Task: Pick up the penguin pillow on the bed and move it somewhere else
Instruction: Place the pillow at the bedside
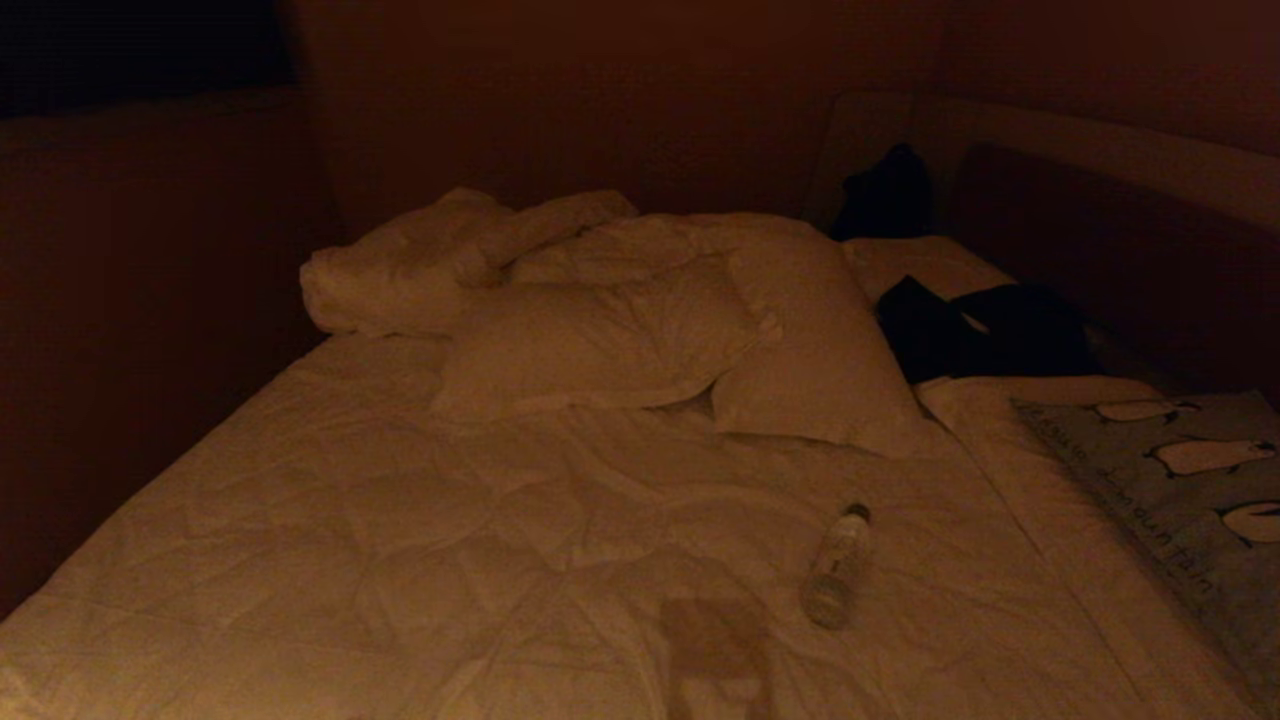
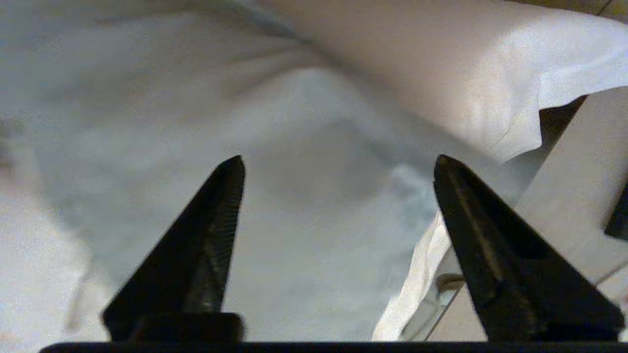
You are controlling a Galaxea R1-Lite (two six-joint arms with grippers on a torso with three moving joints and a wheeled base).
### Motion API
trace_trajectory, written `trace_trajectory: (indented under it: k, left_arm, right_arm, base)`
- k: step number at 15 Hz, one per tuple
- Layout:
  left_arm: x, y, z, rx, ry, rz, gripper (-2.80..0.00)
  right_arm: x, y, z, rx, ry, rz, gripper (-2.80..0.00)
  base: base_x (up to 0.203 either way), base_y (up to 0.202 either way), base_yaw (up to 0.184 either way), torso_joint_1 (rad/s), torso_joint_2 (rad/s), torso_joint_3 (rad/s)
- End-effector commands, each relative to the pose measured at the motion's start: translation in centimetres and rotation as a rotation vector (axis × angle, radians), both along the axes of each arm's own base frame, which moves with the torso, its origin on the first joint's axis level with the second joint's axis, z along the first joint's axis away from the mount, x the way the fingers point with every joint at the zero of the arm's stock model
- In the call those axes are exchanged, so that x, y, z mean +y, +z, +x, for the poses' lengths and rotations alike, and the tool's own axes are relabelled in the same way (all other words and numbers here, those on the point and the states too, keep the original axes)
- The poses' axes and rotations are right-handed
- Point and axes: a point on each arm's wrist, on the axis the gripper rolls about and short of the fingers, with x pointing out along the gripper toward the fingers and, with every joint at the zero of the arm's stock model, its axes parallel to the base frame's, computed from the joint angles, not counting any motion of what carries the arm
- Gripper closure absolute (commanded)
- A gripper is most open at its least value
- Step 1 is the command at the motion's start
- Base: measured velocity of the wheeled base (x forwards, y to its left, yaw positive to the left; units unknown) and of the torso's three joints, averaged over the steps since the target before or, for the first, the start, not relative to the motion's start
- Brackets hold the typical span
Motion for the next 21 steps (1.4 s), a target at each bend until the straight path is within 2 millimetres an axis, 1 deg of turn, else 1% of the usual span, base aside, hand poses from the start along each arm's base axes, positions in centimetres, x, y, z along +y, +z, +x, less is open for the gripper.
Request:
trace_trajectory:
  k: [1, 3, 5, 6, 8, 9, 13, 16, 19, 21]
  left_arm:
    - [0.0, 0.0, 0.0, -0.001, 0.001, 0.000, 0.00]
    - [0.0, 0.0, 0.0, 0.000, 0.002, 0.000, 0.00]
    - [0.0, 0.0, 0.0, 0.000, 0.002, 0.000, 0.00]
    - [0.0, 0.0, 0.0, 0.000, 0.000, 0.000, 0.00]
    - [0.0, 0.0, 0.0, -0.001, 0.002, 0.000, 0.00]
    - [0.0, 0.0, 0.0, 0.000, 0.002, 0.000, 0.00]
    - [0.0, 0.0, 0.0, -0.001, 0.001, 0.000, 0.00]
    - [0.0, 0.0, 0.0, 0.000, 0.002, 0.000, 0.00]
    - [0.0, 0.0, 0.0, -0.001, 0.000, 0.000, 0.00]
    - [0.0, 0.0, 0.0, -0.001, 0.001, 0.000, 0.00]
  right_arm:
    - [1.7, 3.3, -0.7, -0.097, 0.070, 0.037, -2.80]
    - [3.4, 5.6, -1.1, -0.147, 0.121, 0.065, -2.80]
    - [5.1, 7.0, -1.4, -0.168, 0.194, 0.095, -2.80]
    - [5.9, 7.4, -1.4, -0.178, 0.234, 0.112, 0.00]
    - [7.7, 8.5, -1.4, -0.178, 0.289, 0.145, 0.00]
    - [8.5, 9.0, -1.1, -0.173, 0.313, 0.160, 0.00]
    - [12.3, 11.3, 0.6, -0.158, 0.379, 0.256, 0.00]
    - [15.5, 12.7, 2.2, -0.135, 0.439, 0.348, 0.00]
    - [18.6, 13.9, 3.2, -0.106, 0.494, 0.444, 0.00]
    - [20.8, 14.3, 4.5, -0.060, 0.546, 0.519, 0.00]
  base:
    - [0.000, 0.000, 0.000, 0.000, 0.00, 0.000]
    - [0.000, 0.000, 0.000, 0.000, 0.00, 0.000]
    - [0.000, 0.000, 0.000, 0.000, 0.00, 0.000]
    - [0.000, 0.000, 0.000, 0.000, 0.00, 0.000]
    - [0.000, 0.000, 0.000, 0.000, 0.00, 0.000]
    - [0.000, 0.000, 0.000, 0.000, 0.00, 0.000]
    - [0.000, 0.000, 0.000, 0.000, 0.00, 0.000]
    - [0.000, 0.000, 0.000, 0.000, 0.00, 0.000]
    - [0.000, 0.000, 0.000, 0.000, 0.00, 0.000]
    - [0.000, 0.000, 0.000, 0.000, 0.00, 0.000]
